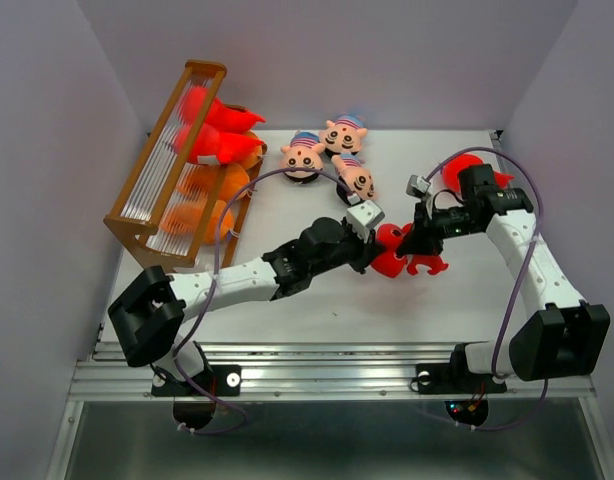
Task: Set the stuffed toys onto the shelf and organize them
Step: Pass the stuffed toy from the right arm to the left, then pass the stuffed toy from the left arm to the right
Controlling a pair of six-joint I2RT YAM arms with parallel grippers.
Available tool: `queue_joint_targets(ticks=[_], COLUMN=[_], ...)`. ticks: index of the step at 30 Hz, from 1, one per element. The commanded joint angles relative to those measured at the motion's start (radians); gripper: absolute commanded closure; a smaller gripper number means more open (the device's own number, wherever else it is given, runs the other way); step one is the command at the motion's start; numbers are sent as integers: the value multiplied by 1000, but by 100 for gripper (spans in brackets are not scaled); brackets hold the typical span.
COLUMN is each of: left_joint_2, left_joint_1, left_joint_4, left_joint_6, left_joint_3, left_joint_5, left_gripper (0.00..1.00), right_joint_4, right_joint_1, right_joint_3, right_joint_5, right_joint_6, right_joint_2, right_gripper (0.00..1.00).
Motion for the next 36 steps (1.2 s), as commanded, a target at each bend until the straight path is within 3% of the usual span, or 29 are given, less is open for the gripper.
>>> queue_joint_targets(ticks=[1, 4, 10, 22, 29, 36], left_joint_2=[-30, -48, -93, -299, -458, -531], left_joint_1=[48, 65, 74, 102, 102, 102], left_joint_4=[29, 32, 29, 15, -9, -8], left_joint_6=[-51, -40, 52, 378, 581, 592], left_joint_3=[21, 7, -23, -209, -322, -379], left_joint_5=[116, 130, 122, 150, 329, 408], left_gripper=[100, 100, 100, 100, 100, 100], right_joint_4=[32, 43, 51, 17, -54, -95], right_joint_1=[13, 13, 13, 13, 13, 45], right_joint_3=[56, 59, 73, 105, 99, 79], right_joint_5=[-96, -82, -55, 5, -29, -53], right_joint_6=[50, 63, 74, 48, -41, -85], right_joint_2=[-9, -10, -10, -26, 0, 29], right_gripper=[87, 83, 64, 39, 32, 29])
